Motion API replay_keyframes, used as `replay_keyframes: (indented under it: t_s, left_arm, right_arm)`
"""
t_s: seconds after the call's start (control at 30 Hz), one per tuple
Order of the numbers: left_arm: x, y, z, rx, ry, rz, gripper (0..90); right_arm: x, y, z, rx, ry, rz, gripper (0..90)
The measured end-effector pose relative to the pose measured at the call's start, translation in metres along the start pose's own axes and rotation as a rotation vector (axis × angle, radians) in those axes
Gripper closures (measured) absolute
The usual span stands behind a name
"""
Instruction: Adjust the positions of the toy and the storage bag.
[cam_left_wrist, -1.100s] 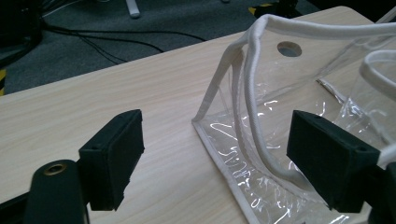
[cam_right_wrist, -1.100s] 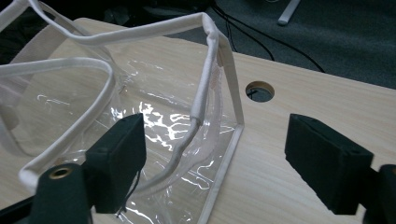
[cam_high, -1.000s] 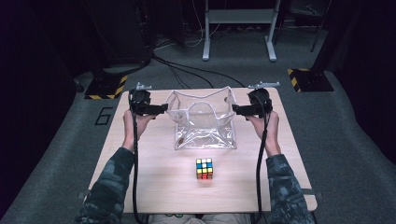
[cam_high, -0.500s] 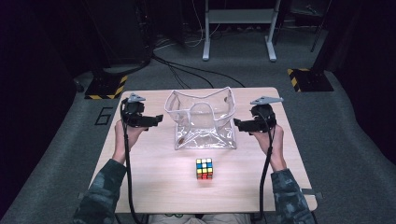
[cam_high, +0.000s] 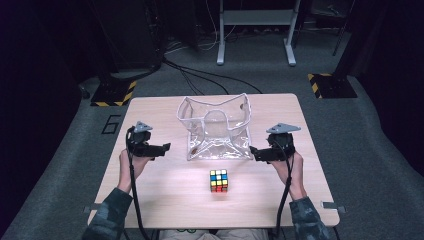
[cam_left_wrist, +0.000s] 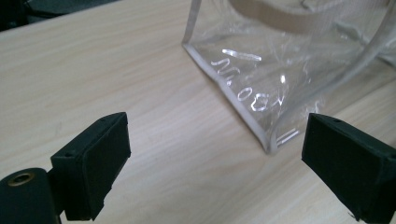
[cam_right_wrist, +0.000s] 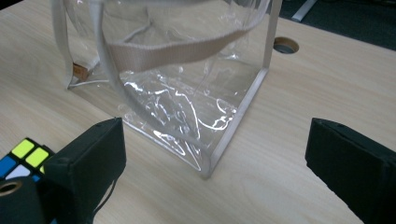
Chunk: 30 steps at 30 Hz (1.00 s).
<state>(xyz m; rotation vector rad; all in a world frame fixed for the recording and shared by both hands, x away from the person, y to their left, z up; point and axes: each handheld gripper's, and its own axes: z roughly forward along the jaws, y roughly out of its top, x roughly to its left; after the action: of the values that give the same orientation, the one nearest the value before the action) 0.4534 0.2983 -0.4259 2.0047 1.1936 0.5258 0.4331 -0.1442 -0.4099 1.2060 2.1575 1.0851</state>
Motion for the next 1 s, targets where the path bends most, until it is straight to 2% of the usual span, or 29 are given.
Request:
replay_keyframes:
  t_s: [0.23, 0.27, 0.3, 0.5, 0.57, 0.6, 0.8, 1.0]
  left_arm:
    - [0.001, -0.035, 0.004, 0.033, -0.003, -0.03, 7.1]
    - [0.002, -0.039, 0.004, 0.039, -0.004, -0.034, 7.1]
    - [0.002, -0.044, 0.005, 0.042, -0.002, -0.04, 7.1]
    - [0.0, -0.07, 0.01, 0.068, 0.007, -0.052, 6.9]
    - [-0.001, -0.076, 0.012, 0.082, 0.023, -0.044, 6.9]
    - [-0.002, -0.08, 0.013, 0.086, 0.03, -0.048, 6.8]
    - [-0.004, -0.098, 0.019, 0.091, 0.059, -0.056, 6.9]
    - [-0.006, -0.109, 0.026, 0.105, 0.078, -0.055, 5.7]
  right_arm:
    - [-0.002, -0.032, 0.003, 0.022, -0.006, 0.034, 3.9]
    - [-0.003, -0.042, 0.004, 0.028, -0.009, 0.05, 3.9]
    - [-0.003, -0.042, 0.004, 0.028, -0.009, 0.05, 3.9]
    - [-0.004, -0.073, 0.01, 0.052, -0.019, 0.088, 3.7]
    - [-0.003, -0.083, 0.013, 0.063, -0.024, 0.095, 3.0]
    - [-0.002, -0.092, 0.016, 0.068, -0.031, 0.091, 2.9]
    - [0.001, -0.108, 0.023, 0.086, -0.052, 0.08, 2.4]
    - [0.004, -0.119, 0.031, 0.127, -0.08, 0.04, 0.0]
